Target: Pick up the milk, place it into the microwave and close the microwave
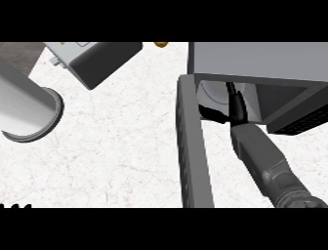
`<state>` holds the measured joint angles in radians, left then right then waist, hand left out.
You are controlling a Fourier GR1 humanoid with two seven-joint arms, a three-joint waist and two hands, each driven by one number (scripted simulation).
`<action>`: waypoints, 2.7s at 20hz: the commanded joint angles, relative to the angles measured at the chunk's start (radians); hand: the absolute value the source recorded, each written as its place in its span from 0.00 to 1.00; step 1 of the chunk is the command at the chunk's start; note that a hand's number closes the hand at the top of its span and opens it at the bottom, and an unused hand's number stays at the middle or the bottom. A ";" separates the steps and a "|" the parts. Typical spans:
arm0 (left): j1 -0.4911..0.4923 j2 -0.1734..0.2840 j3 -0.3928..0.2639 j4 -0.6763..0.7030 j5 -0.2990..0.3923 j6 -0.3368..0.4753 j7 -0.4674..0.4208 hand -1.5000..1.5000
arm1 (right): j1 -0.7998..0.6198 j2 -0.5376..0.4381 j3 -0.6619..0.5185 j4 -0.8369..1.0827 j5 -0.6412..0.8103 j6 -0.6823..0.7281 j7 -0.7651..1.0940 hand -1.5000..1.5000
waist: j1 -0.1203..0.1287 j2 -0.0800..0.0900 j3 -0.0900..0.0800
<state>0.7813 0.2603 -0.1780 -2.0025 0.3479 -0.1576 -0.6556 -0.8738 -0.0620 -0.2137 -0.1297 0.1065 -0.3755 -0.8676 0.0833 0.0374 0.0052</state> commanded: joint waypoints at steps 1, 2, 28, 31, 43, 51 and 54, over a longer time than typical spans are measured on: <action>0.069 -0.002 -0.013 -0.067 -0.010 0.013 0.010 0.00 | 0.042 0.004 -0.031 -0.008 -0.032 0.078 -0.069 0.00 | -0.017 -0.015 -0.001; 0.045 -0.009 -0.012 -0.019 -0.022 0.005 -0.014 0.00 | 0.067 -0.006 -0.026 -0.010 -0.025 0.095 -0.106 0.00 | -0.023 -0.016 -0.002; -0.117 -0.001 -0.132 0.092 -0.165 -0.024 0.130 0.00 | 0.529 -0.151 0.022 -0.297 -0.065 0.479 -0.224 1.00 | -0.094 -0.041 -0.006; -0.166 -0.040 -0.247 0.117 -0.287 0.025 0.198 0.00 | 0.584 -0.164 0.022 -0.370 -0.083 0.491 -0.207 1.00 | -0.103 -0.043 -0.006; -0.483 -0.156 -0.266 0.347 -0.422 0.089 0.291 1.00 | 0.767 -0.253 -0.032 -0.564 -0.217 0.608 -0.114 0.00 | -0.090 -0.039 -0.006; -0.669 -0.200 -0.288 0.516 -0.507 0.104 0.355 1.00 | 0.773 -0.394 -0.083 -0.489 -0.276 0.740 -0.130 0.00 | -0.091 -0.036 -0.005; -0.791 -0.189 -0.300 0.613 -0.521 0.025 0.479 1.00 | 0.780 -0.400 -0.067 -0.522 -0.288 0.763 -0.112 0.00 | -0.109 -0.034 -0.005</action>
<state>0.0957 0.0553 -0.4681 -1.4957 -0.1552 -0.0608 -0.2554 -0.1010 -0.4341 -0.2775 -0.6443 -0.1567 0.2617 -0.9411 -0.0146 0.0016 0.0006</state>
